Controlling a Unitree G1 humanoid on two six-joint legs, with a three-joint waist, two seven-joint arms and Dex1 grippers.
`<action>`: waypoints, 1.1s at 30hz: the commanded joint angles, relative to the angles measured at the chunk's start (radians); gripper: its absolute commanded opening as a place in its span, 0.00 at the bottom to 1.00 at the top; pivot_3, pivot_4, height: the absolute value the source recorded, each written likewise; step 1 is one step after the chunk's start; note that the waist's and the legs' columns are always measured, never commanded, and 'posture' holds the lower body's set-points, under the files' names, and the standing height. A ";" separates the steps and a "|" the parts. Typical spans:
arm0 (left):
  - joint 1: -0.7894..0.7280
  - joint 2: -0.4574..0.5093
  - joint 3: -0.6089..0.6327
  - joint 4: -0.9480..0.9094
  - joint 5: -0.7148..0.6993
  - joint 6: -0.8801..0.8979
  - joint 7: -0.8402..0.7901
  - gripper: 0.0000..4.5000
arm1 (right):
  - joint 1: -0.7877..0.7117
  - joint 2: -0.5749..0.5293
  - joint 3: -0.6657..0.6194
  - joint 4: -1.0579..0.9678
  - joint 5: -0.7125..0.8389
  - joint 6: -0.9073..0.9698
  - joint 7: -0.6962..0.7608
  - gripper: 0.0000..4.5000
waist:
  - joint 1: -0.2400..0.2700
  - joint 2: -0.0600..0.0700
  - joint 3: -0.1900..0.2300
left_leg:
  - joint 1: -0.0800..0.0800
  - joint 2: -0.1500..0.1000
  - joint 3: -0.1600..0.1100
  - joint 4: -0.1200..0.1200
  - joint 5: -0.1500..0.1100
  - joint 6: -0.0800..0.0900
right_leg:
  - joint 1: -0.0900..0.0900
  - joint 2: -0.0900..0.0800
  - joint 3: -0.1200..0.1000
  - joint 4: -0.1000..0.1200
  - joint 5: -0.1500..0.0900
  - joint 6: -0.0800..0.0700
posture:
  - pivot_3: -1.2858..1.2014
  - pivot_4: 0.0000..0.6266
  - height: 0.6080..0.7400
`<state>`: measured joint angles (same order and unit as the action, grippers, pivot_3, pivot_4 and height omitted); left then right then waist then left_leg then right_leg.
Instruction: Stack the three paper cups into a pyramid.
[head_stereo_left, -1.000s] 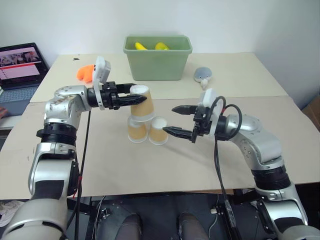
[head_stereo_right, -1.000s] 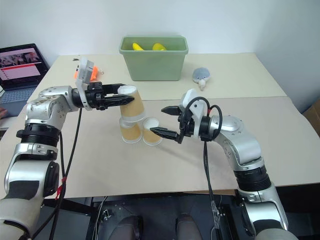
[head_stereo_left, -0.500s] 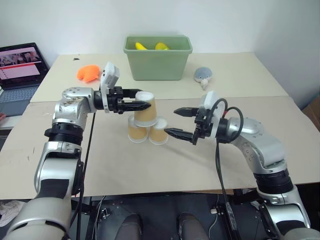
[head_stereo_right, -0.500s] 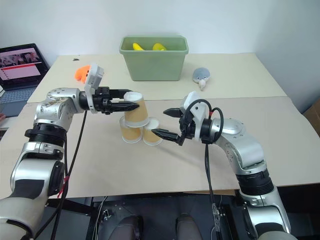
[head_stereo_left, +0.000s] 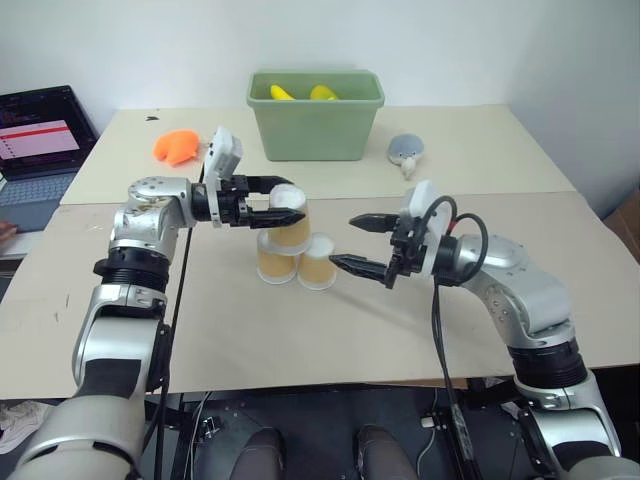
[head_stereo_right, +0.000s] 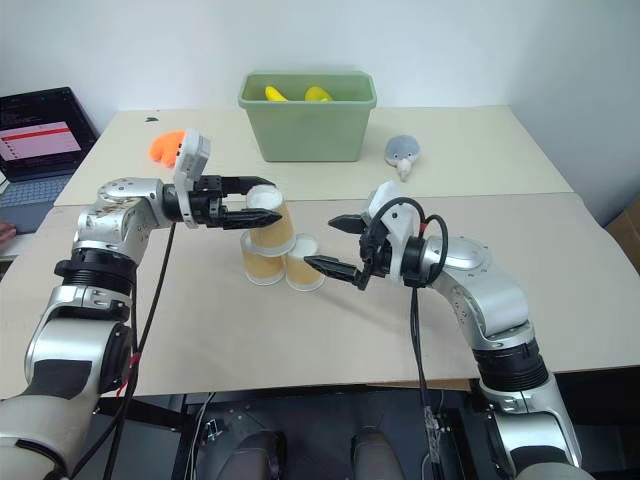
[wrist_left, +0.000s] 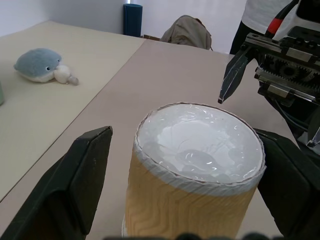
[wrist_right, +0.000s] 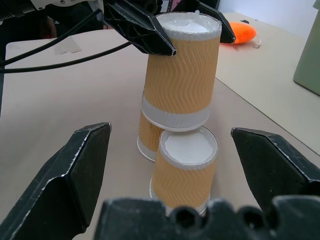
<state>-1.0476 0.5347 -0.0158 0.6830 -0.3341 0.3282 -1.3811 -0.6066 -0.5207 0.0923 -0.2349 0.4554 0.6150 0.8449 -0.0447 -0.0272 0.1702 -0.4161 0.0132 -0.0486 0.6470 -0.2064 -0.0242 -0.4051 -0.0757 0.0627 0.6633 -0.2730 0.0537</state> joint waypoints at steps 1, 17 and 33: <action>-0.023 0.012 0.040 -0.048 -0.023 0.014 0.016 0.99 | -0.012 -0.001 -0.031 -0.022 0.025 -0.008 0.007 1.00 | 0.000 0.000 0.000 | 0.000 0.000 0.000 0.000 0.000 0.000 | 0.000 0.000 0.000 0.000 0.000 0.000 | 0.52 0.24 0.94; 0.072 0.042 0.338 -0.453 -0.258 0.358 0.398 0.99 | -0.046 0.009 -0.025 0.036 0.004 -0.038 0.040 1.00 | -0.003 0.000 0.000 | 0.000 0.001 0.000 0.001 0.000 0.000 | 0.000 0.000 0.000 0.001 0.000 0.000 | 0.52 0.24 0.94; 0.619 -0.214 0.627 -0.768 -0.005 0.042 1.299 0.99 | -0.027 0.069 -0.125 0.326 -0.292 -0.051 -0.488 1.00 | 0.015 -0.001 -0.001 | 0.000 0.000 0.001 0.000 0.000 0.000 | -0.001 -0.002 0.002 0.001 0.001 0.000 | 0.52 0.24 0.94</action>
<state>-0.4475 0.3271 0.6138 -0.0269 -0.3596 0.4226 -0.1242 -0.6372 -0.4735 -0.0091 0.0906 0.1934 0.5875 0.4260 -0.0299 -0.0287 0.1695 -0.4157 0.0132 -0.0469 0.6471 -0.2065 -0.0245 -0.4063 -0.0775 0.0653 0.6642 -0.2725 0.0534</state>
